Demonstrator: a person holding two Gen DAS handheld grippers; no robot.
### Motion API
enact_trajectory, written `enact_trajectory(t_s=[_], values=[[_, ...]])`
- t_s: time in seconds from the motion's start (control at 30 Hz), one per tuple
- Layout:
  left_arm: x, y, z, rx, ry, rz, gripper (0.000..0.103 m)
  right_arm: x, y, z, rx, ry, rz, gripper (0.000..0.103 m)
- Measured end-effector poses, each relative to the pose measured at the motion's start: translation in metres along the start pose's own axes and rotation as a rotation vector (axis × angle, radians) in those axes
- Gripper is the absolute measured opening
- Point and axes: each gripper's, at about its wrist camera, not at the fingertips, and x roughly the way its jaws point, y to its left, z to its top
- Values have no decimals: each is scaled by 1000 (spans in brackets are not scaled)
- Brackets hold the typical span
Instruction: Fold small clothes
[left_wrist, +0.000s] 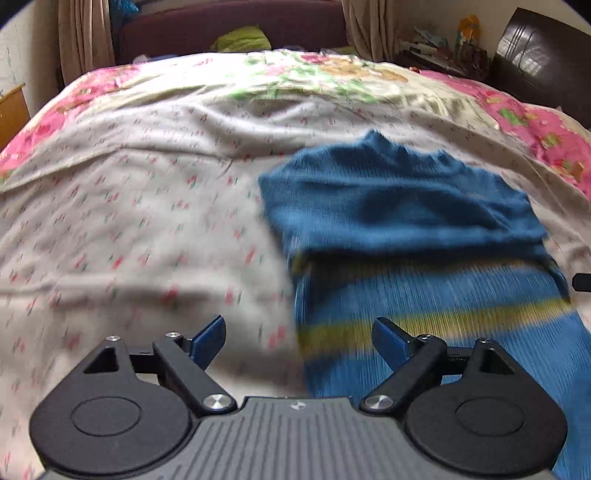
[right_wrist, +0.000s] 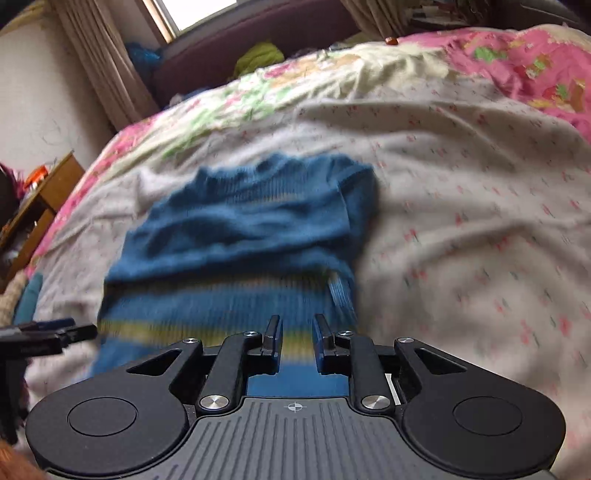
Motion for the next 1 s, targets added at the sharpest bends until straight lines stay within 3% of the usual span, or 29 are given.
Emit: enact_trajectory(t_s=[0.27,0.5,0.63,0.73,1.0], values=[[-40,0,-63,-24,113,-92,97,-46,-9,-71,90,120,22,26],[-55,-8,-75,-28,136,-123,93,-44,-5,-95,143,188,85,28],[-62,-5,-77,-57,132,-130,72,-42,-7,-101,187,189,130,28],[-67,-2,-78,-99,138,-208,57,-41,-9,-104,210,190,156,28],[-52,4,-82,-165,209,-236,55,-38,-11,-109,246,192,185,27]])
